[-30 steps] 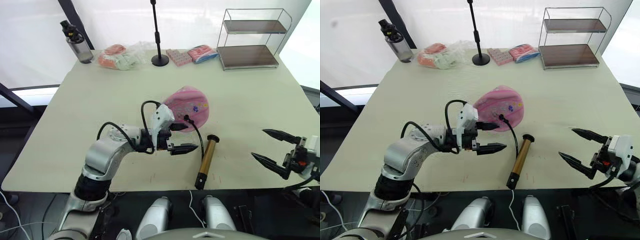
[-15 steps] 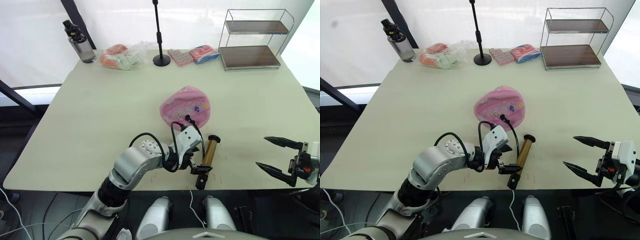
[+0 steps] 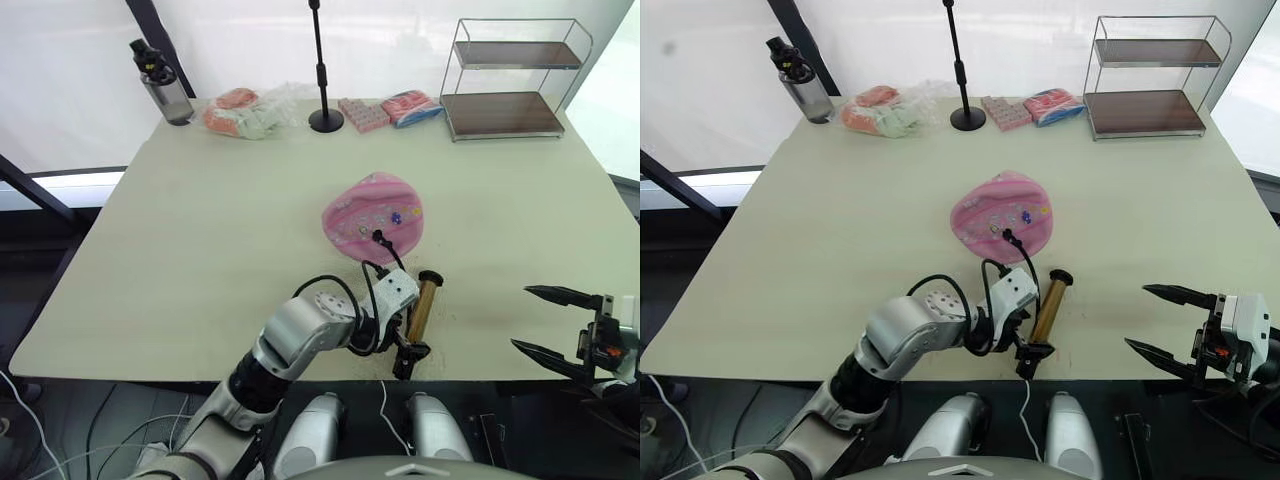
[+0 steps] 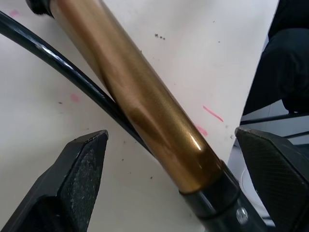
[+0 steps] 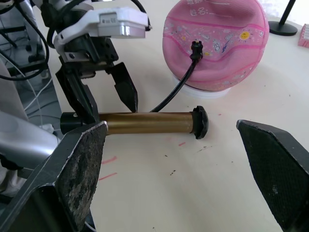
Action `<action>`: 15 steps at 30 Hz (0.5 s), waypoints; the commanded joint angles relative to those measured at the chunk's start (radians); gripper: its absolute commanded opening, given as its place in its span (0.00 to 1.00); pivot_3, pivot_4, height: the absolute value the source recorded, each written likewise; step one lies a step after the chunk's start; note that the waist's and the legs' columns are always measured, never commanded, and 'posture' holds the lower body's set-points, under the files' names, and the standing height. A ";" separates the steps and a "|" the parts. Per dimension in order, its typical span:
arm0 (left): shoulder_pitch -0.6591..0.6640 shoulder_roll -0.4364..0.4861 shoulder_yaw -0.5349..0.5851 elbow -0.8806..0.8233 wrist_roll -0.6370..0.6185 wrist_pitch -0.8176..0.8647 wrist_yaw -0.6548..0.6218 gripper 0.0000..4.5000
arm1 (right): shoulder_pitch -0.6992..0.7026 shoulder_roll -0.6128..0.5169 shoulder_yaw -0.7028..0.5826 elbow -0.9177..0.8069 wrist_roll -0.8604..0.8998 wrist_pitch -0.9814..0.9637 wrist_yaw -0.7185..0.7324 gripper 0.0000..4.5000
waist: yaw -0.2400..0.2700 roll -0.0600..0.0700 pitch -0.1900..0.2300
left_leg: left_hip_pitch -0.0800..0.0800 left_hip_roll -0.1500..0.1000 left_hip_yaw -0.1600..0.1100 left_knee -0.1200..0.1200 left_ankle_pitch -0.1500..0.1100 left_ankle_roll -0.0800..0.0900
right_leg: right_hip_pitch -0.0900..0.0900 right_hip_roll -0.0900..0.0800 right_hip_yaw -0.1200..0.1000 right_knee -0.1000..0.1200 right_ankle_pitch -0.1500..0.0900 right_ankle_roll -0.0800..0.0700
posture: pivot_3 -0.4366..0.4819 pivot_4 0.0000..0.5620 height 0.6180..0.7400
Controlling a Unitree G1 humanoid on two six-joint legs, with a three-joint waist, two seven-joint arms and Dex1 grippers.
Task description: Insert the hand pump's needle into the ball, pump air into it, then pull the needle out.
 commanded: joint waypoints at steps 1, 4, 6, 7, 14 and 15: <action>-0.024 -0.037 -0.049 0.045 0.030 -0.038 0.026 1.00 | 0.000 -0.005 -0.020 -0.033 0.008 -0.021 0.001 1.00 | 0.000 0.000 0.000 | 0.000 0.000 0.000 0.000 0.000 0.000 | 0.000 0.000 0.000 0.000 0.000 0.000 | 0.48 0.27 1.00; -0.020 -0.045 -0.060 0.055 0.033 -0.041 0.027 1.00 | 0.007 -0.003 -0.024 -0.036 0.009 -0.023 0.000 1.00 | 0.000 0.000 0.000 | 0.000 0.000 0.000 0.000 0.001 -0.001 | 0.000 0.000 0.000 0.000 0.000 0.000 | 0.48 0.27 1.00; -0.019 -0.040 -0.065 0.058 0.037 -0.044 0.024 1.00 | 0.010 -0.004 -0.029 -0.030 0.009 -0.027 0.002 1.00 | 0.000 0.000 0.000 | 0.000 0.000 0.000 0.000 0.001 -0.002 | 0.000 0.000 0.000 0.000 0.000 0.000 | 0.48 0.27 1.00; -0.018 -0.037 -0.064 0.058 0.037 -0.046 0.022 0.94 | 0.013 -0.003 -0.031 -0.029 0.008 -0.029 0.001 1.00 | 0.000 0.000 0.000 | 0.000 0.000 0.000 0.000 0.001 -0.001 | 0.000 0.000 0.000 0.000 0.000 0.000 | 0.48 0.27 1.00; -0.027 0.000 -0.057 0.055 0.036 -0.069 -0.002 0.29 | 0.020 0.001 -0.031 -0.033 0.007 -0.037 -0.013 1.00 | 0.000 0.000 0.000 | 0.000 0.000 0.000 0.000 0.002 -0.003 | 0.000 0.000 0.000 0.000 0.000 0.000 | 0.48 0.27 1.00; -0.029 0.016 -0.055 0.050 0.034 -0.079 -0.013 0.23 | 0.020 0.002 -0.029 -0.035 0.006 -0.037 -0.015 1.00 | 0.000 0.000 0.000 | 0.000 0.000 0.000 0.000 0.002 -0.003 | 0.000 0.000 0.000 0.000 0.000 0.000 | 0.48 0.27 1.00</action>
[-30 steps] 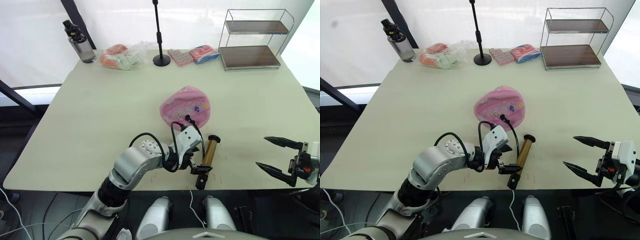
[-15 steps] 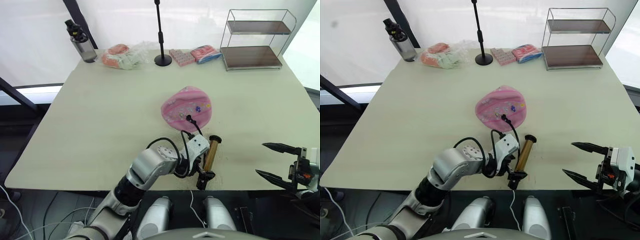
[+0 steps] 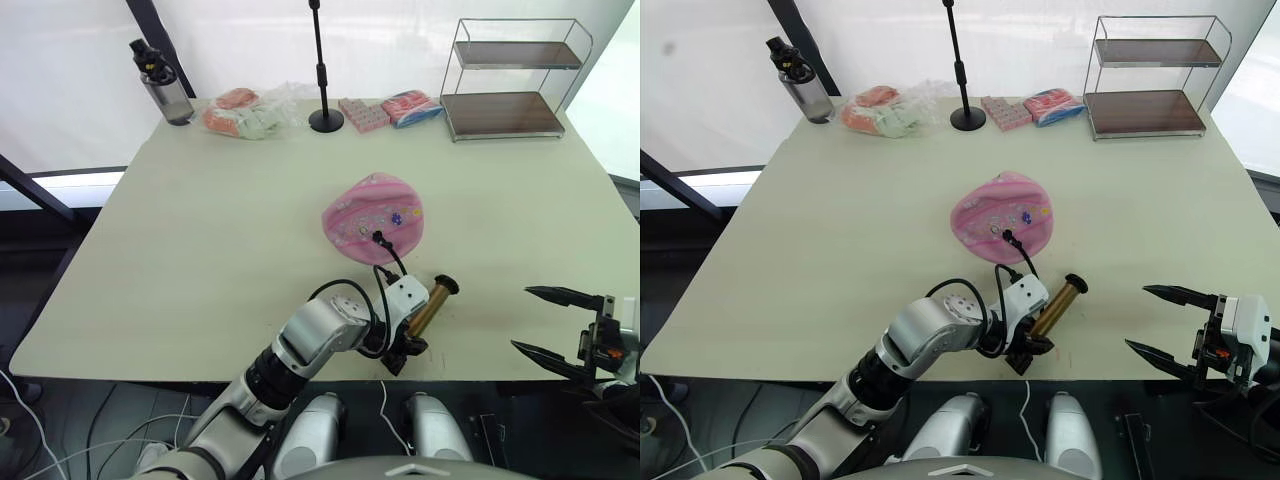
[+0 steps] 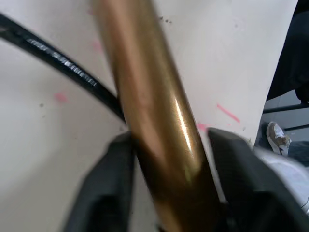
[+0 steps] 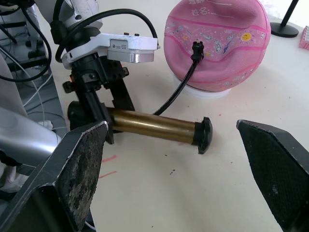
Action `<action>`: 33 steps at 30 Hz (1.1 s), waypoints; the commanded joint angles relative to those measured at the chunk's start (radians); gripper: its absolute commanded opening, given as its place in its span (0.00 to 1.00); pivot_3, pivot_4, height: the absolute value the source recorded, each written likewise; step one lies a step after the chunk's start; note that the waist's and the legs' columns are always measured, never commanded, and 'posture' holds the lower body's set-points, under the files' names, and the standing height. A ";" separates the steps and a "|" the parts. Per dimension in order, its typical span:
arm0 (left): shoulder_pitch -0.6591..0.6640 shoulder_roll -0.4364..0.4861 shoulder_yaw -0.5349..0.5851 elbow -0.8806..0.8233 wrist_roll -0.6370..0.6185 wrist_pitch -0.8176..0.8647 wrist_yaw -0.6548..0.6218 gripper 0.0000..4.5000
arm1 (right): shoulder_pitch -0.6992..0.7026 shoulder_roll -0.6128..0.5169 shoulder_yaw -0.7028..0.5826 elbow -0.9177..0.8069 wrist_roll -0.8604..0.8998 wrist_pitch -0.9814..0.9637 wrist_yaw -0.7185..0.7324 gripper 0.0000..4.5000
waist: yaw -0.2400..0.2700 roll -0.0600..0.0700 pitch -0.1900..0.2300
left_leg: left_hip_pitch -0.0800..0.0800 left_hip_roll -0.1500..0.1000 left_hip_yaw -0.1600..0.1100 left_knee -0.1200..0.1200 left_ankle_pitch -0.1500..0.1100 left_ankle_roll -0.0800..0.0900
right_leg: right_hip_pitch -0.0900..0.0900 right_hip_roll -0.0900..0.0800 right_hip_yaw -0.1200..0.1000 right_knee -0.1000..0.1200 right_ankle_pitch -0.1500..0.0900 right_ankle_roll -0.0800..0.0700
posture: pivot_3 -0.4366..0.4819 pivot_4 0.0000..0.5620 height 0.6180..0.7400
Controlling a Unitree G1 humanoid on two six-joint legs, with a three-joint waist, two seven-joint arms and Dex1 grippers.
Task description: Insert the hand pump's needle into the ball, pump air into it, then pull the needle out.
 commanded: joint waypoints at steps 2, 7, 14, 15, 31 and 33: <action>-0.009 0.044 0.001 -0.036 -0.006 -0.053 -0.047 0.23 | 0.005 0.004 -0.026 -0.032 0.011 -0.017 -0.011 1.00 | -0.001 0.000 0.000 | 0.000 0.000 0.000 0.000 0.000 0.000 | 0.000 0.000 0.000 0.000 0.000 0.000 | 0.48 0.27 1.00; 0.002 0.158 0.000 -0.082 -0.002 -0.211 -0.161 0.23 | -0.008 0.020 -0.013 -0.053 0.028 0.009 -0.046 1.00 | -0.001 0.000 0.000 | 0.000 0.000 0.000 0.000 0.000 0.000 | 0.000 0.000 0.000 0.000 0.000 0.000 | 0.48 0.27 1.00; 0.044 0.207 0.111 -0.049 -0.013 -0.389 -0.240 0.23 | -0.037 0.075 0.028 -0.156 0.093 0.197 -0.233 1.00 | 0.000 0.000 0.000 | 0.000 0.000 0.000 0.000 0.000 0.000 | 0.000 -0.001 0.000 0.000 0.000 0.000 | 0.48 0.27 1.00; 0.047 0.209 0.124 -0.042 -0.010 -0.419 -0.249 0.23 | -0.040 0.084 0.035 -0.178 0.118 0.230 -0.257 1.00 | 0.001 0.000 0.000 | -0.001 0.000 0.000 0.000 0.000 0.000 | 0.000 -0.001 0.000 0.000 0.000 0.000 | 0.48 0.27 1.00; 0.151 0.160 0.246 0.041 -0.045 -0.723 -0.388 0.23 | -0.267 0.340 0.116 -0.360 0.640 0.728 -0.964 1.00 | -0.001 0.001 0.000 | -0.003 0.000 0.000 0.000 -0.002 0.003 | -0.004 -0.001 0.001 0.000 0.000 -0.001 | 0.48 0.27 1.00; 0.157 0.139 0.260 0.053 -0.052 -0.738 -0.390 0.23 | -0.279 0.371 0.134 -0.371 0.663 0.731 -1.012 1.00 | -0.001 0.001 0.000 | -0.003 0.000 0.000 0.000 -0.002 0.003 | -0.005 0.000 0.001 0.000 0.000 -0.001 | 0.48 0.27 1.00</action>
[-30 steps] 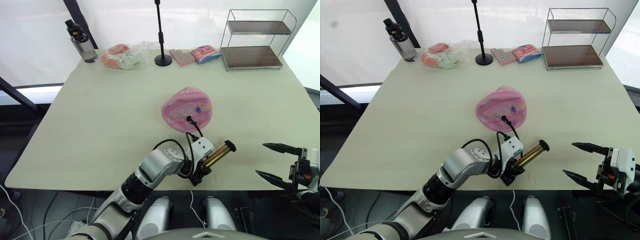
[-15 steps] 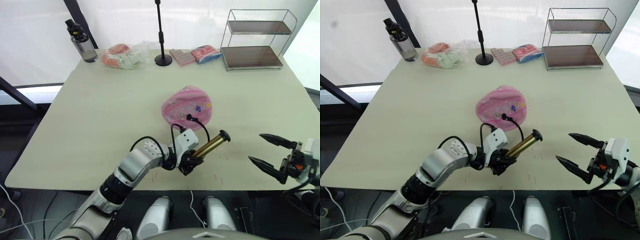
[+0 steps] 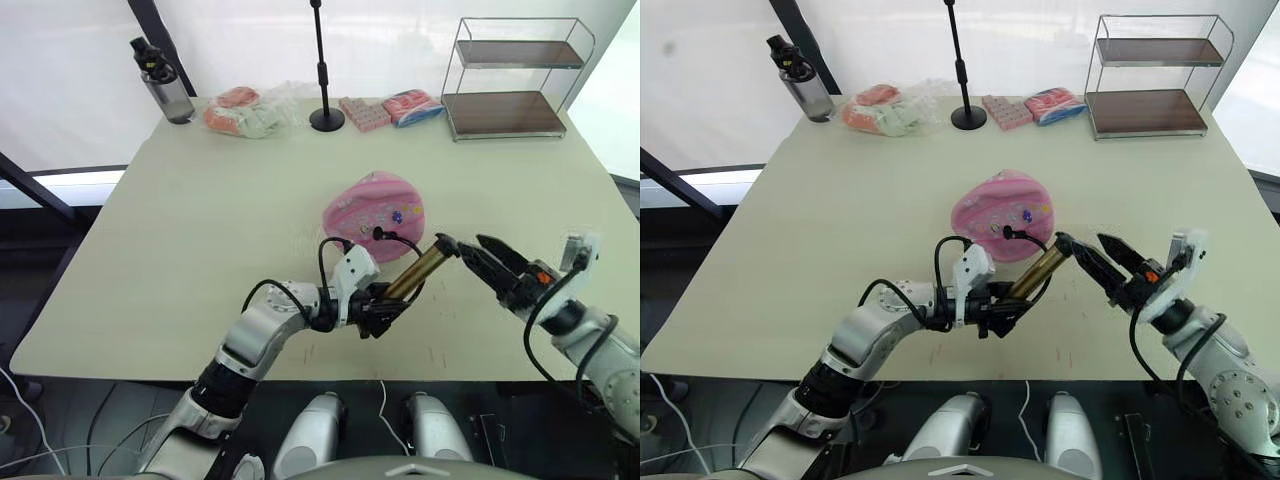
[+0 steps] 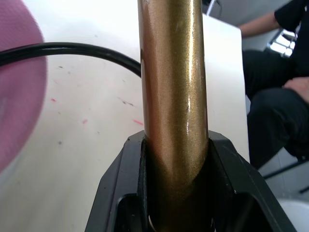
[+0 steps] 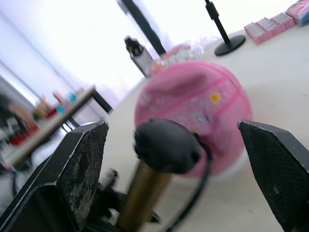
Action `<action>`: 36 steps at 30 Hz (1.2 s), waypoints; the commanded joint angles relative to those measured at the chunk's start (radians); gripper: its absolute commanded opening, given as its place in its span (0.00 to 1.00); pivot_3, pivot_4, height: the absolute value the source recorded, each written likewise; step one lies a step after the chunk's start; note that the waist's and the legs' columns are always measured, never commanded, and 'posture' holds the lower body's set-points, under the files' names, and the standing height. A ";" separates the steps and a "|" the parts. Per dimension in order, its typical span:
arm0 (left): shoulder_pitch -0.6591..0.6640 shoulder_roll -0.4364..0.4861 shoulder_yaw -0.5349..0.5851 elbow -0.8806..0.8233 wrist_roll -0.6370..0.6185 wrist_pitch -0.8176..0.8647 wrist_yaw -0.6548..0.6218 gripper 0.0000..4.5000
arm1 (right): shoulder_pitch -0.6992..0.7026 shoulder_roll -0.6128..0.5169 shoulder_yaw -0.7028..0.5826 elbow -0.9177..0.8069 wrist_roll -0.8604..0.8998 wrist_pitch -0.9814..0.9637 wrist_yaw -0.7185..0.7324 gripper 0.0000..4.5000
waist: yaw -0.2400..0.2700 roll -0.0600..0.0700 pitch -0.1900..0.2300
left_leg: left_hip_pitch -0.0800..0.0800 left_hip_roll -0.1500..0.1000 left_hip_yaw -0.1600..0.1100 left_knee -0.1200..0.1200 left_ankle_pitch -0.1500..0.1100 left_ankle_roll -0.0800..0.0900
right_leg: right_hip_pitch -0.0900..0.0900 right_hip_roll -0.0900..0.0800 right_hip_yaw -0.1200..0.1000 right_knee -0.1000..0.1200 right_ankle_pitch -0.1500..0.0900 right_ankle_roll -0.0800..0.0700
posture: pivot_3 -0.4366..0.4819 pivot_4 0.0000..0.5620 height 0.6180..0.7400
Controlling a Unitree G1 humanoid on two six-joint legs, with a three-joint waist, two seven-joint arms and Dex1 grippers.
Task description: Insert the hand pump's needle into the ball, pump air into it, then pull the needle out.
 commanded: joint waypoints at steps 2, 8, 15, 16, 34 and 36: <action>0.010 -0.032 0.036 0.005 -0.023 -0.061 -0.020 0.23 | -0.022 0.048 0.038 -0.060 0.065 0.009 -0.103 1.00 | -0.001 0.000 0.000 | 0.000 0.000 0.000 0.000 0.000 0.000 | 0.000 0.000 0.000 0.000 0.000 0.000 | 0.48 0.27 1.00; 0.027 -0.039 0.042 0.014 -0.020 -0.090 -0.042 0.23 | -0.054 0.100 0.084 -0.059 0.069 -0.001 -0.172 1.00 | -0.004 0.000 0.000 | 0.001 0.000 0.000 0.000 0.000 0.000 | -0.001 0.001 0.000 0.001 0.001 -0.001 | 0.48 0.27 1.00; 0.031 -0.048 0.042 0.017 -0.017 -0.093 -0.048 0.23 | -0.089 0.127 0.122 -0.040 0.031 -0.010 -0.183 1.00 | -0.004 0.000 0.000 | 0.001 0.000 0.000 0.000 0.000 0.000 | -0.001 0.001 0.000 0.001 0.001 -0.001 | 0.48 0.27 1.00; 0.032 -0.048 0.042 0.017 -0.016 -0.093 -0.049 0.23 | -0.092 0.128 0.123 -0.038 0.028 -0.011 -0.183 1.00 | -0.004 0.000 0.000 | 0.001 0.000 0.001 0.000 0.000 0.000 | -0.001 0.001 0.000 0.001 0.001 -0.001 | 0.48 0.27 1.00; 0.049 -0.046 0.026 0.008 0.002 -0.094 -0.060 0.23 | -0.120 0.123 0.145 -0.021 0.001 -0.003 -0.171 1.00 | -0.018 0.001 0.000 | 0.001 0.000 0.001 0.000 0.000 0.000 | -0.001 0.001 0.000 0.002 0.001 -0.001 | 0.48 0.27 1.00; 0.051 -0.047 0.025 0.007 0.002 -0.092 -0.059 0.23 | -0.121 0.122 0.148 -0.021 -0.002 -0.001 -0.170 1.00 | -0.022 0.001 0.000 | 0.001 0.000 0.001 0.000 0.000 0.000 | -0.001 0.001 0.000 0.002 0.001 -0.001 | 0.48 0.27 1.00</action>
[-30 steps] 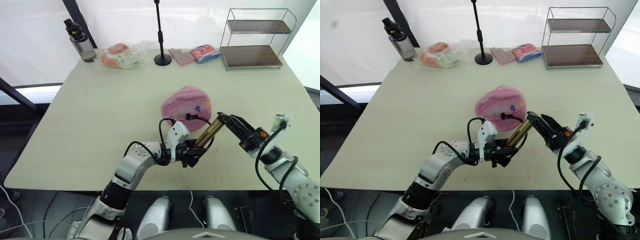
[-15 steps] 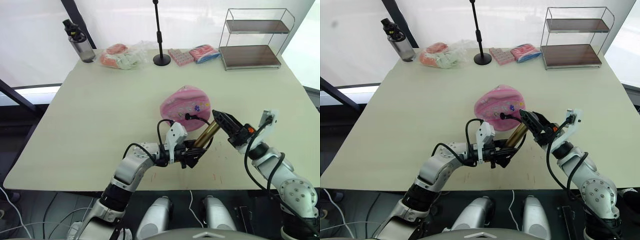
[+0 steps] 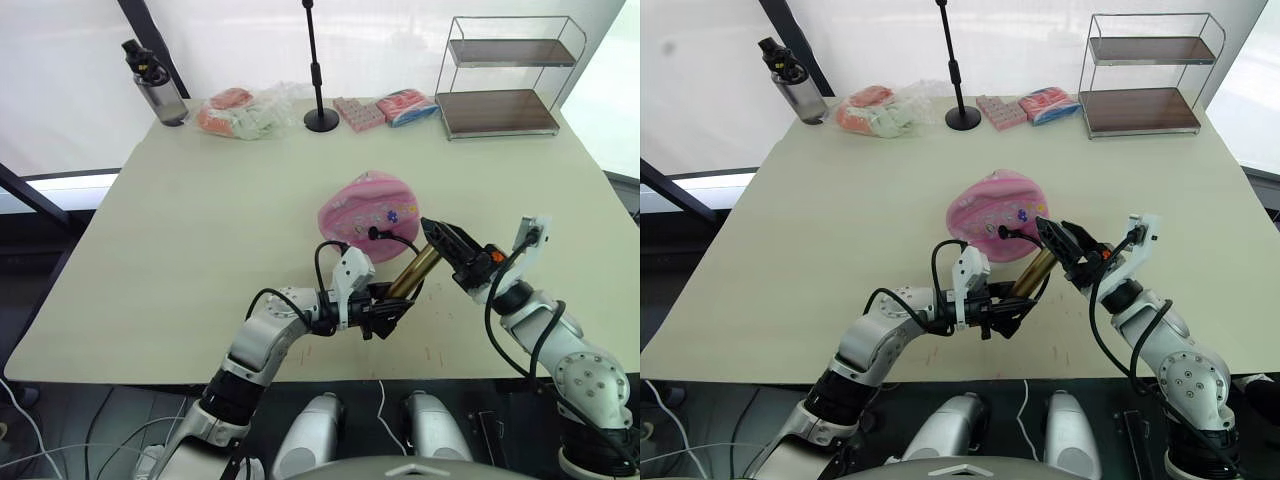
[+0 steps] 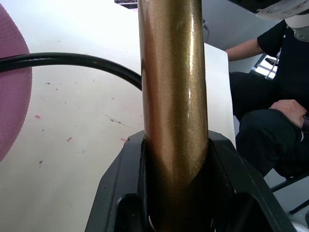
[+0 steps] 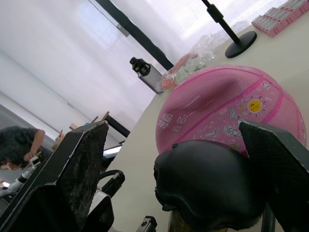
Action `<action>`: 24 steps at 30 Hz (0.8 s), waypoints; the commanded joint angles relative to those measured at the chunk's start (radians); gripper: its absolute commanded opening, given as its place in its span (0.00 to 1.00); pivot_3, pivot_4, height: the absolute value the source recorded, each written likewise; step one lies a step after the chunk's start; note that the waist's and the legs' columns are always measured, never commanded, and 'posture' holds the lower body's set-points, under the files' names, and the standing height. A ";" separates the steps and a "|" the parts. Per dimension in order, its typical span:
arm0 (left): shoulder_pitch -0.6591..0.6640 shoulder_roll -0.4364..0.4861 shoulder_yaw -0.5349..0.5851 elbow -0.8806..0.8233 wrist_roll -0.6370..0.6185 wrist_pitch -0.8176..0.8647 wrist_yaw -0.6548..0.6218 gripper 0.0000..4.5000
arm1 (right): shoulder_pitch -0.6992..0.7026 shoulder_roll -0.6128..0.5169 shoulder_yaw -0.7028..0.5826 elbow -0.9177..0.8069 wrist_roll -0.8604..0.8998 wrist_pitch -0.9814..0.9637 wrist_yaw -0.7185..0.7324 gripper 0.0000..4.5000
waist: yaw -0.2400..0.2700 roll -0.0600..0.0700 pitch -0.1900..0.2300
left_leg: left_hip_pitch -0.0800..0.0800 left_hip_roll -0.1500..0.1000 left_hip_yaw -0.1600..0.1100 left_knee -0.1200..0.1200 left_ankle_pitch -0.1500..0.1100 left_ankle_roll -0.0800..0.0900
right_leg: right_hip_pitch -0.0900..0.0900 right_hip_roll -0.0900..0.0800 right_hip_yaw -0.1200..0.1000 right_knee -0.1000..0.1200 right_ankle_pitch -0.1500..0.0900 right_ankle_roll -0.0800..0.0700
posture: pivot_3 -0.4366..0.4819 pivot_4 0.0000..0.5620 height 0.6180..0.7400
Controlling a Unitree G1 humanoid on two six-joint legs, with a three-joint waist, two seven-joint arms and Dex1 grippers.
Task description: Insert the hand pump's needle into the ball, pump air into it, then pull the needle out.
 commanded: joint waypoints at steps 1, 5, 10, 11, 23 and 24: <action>0.005 -0.007 -0.003 -0.032 -0.003 -0.021 -0.003 0.23 | -0.013 -0.004 0.003 -0.024 0.005 -0.001 0.013 1.00 | -0.002 0.000 0.000 | 0.000 0.000 0.000 0.000 0.000 0.000 | 0.000 0.000 0.000 0.000 0.000 0.000 | 0.48 0.27 1.00; 0.010 -0.007 -0.004 -0.033 -0.001 -0.021 -0.004 0.23 | -0.013 -0.005 0.007 -0.025 -0.001 0.001 0.013 1.00 | -0.005 0.000 0.000 | 0.000 0.000 0.000 0.000 0.000 0.000 | 0.000 0.000 0.000 0.000 0.000 0.000 | 0.48 0.27 1.00; 0.013 -0.007 -0.005 -0.030 0.001 -0.025 -0.004 0.23 | -0.014 -0.007 0.007 -0.025 0.003 0.007 0.012 0.73 | -0.004 0.000 0.000 | 0.000 0.000 0.000 0.000 0.000 0.000 | 0.000 0.000 0.000 0.000 0.000 0.000 | 0.48 0.27 1.00; 0.014 -0.007 -0.005 -0.030 0.001 -0.026 -0.004 0.23 | -0.014 -0.007 0.007 -0.025 0.005 0.009 0.012 0.61 | -0.004 0.000 0.000 | 0.000 0.000 0.000 0.000 0.000 0.000 | 0.000 0.000 0.000 0.000 0.000 0.000 | 0.48 0.27 1.00; 0.017 -0.005 0.011 -0.031 -0.036 0.025 -0.016 0.40 | -0.018 -0.018 0.018 -0.022 -0.015 0.023 0.015 0.44 | -0.005 0.000 0.000 | 0.000 0.000 0.000 0.000 0.000 0.000 | 0.000 0.000 0.000 0.000 0.000 0.000 | 0.48 0.27 1.00; 0.018 -0.002 0.014 -0.035 -0.041 0.029 -0.021 0.46 | -0.018 -0.026 0.026 -0.022 -0.031 0.025 0.023 0.44 | -0.006 0.000 0.000 | 0.000 0.000 0.000 0.000 0.000 0.000 | 0.000 0.000 0.000 0.000 0.000 0.000 | 0.48 0.27 1.00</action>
